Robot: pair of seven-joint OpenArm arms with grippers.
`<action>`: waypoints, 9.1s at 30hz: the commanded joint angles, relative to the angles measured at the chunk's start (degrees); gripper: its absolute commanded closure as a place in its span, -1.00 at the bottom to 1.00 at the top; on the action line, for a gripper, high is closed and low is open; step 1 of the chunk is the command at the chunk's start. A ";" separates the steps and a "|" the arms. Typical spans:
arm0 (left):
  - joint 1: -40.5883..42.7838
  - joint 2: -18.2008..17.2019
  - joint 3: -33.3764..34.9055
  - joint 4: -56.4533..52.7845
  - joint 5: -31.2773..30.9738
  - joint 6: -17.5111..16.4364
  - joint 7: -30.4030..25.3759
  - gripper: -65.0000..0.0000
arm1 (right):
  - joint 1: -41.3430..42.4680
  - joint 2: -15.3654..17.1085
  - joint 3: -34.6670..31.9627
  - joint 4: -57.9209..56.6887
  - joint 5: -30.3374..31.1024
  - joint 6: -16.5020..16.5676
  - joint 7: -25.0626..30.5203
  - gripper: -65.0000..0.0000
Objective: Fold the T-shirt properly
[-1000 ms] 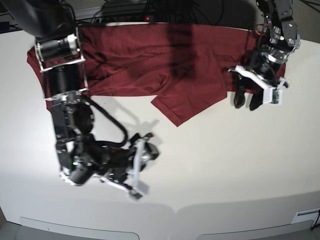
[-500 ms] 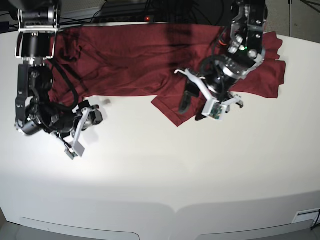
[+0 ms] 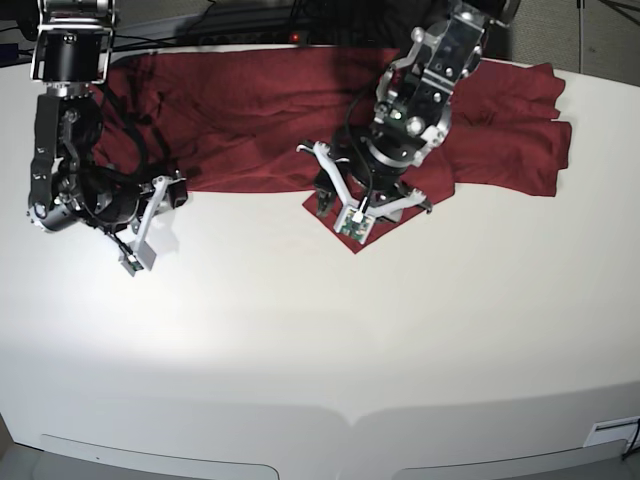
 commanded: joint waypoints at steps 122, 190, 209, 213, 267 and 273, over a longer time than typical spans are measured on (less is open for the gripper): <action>25.44 -9.92 -13.27 23.89 1.64 30.40 -8.55 1.00 | 1.20 0.94 0.39 0.94 3.32 0.25 4.00 0.07; 24.52 -32.65 -54.45 -3.34 -64.17 -36.28 19.15 0.23 | 0.11 -7.72 0.39 0.94 19.15 0.25 -1.20 0.07; 15.39 -31.15 -54.29 -16.74 -84.17 -36.86 48.24 0.23 | 0.26 -11.28 0.39 0.94 12.87 0.25 -0.37 0.07; 15.19 -31.08 -54.29 -16.70 -86.66 -36.86 48.33 0.23 | 0.28 -11.28 0.39 0.94 12.90 0.25 0.28 0.07; 13.79 -20.83 -52.04 -16.70 -63.52 -36.86 41.79 0.34 | 0.44 -11.10 0.39 0.94 11.85 0.25 0.04 0.07; 13.81 -21.73 -52.13 -16.70 -63.49 -36.86 40.57 1.00 | 0.44 -11.10 0.39 0.94 11.93 0.25 0.09 0.07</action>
